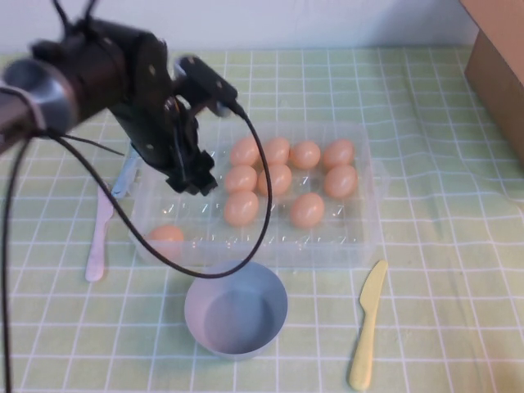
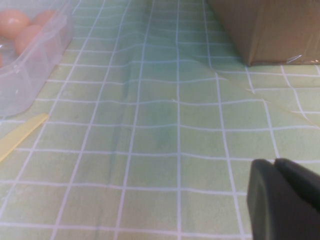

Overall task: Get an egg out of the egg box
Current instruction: Pick up the egg from the plastic box, then place the egg in the bowl

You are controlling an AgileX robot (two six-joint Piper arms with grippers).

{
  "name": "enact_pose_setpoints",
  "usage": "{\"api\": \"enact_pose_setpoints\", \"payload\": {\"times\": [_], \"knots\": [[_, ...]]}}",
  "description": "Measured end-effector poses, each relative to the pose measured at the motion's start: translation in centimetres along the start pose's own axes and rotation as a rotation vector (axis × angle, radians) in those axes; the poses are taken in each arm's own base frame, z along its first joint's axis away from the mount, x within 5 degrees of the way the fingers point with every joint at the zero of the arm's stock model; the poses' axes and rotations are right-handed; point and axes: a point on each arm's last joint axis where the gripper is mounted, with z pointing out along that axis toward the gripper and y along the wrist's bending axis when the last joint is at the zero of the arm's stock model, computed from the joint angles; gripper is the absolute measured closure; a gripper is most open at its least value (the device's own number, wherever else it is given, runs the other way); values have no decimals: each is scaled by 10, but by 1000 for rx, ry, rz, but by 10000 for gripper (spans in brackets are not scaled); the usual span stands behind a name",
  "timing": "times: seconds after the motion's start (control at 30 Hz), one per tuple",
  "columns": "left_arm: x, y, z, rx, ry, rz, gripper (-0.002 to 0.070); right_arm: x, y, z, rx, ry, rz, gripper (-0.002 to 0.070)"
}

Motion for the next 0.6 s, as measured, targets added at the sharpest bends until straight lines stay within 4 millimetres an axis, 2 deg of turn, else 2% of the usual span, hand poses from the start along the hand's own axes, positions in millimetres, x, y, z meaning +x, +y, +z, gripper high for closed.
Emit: {"api": "enact_pose_setpoints", "payload": {"times": [0.1,0.17,0.2,0.23,0.3,0.4,0.47,0.6], "knots": [[5,-7,-41,1,-6,-43,303,0,0,0,0,0,0,694],[9,-20,-64,13,-6,-48,303,0,0,0,0,0,0,694],[10,-24,-68,16,-6,-43,303,0,0,0,0,0,0,694],[14,-37,-80,31,-3,-28,303,0,0,0,0,0,0,694],[20,-57,-90,58,9,7,303,0,0,0,0,0,0,694],[27,-90,-88,118,52,75,304,0,0,0,0,0,0,694],[31,-108,-80,149,86,116,304,0,0,0,0,0,0,694],[35,-127,-60,177,144,164,304,0,0,0,0,0,0,694]]}}
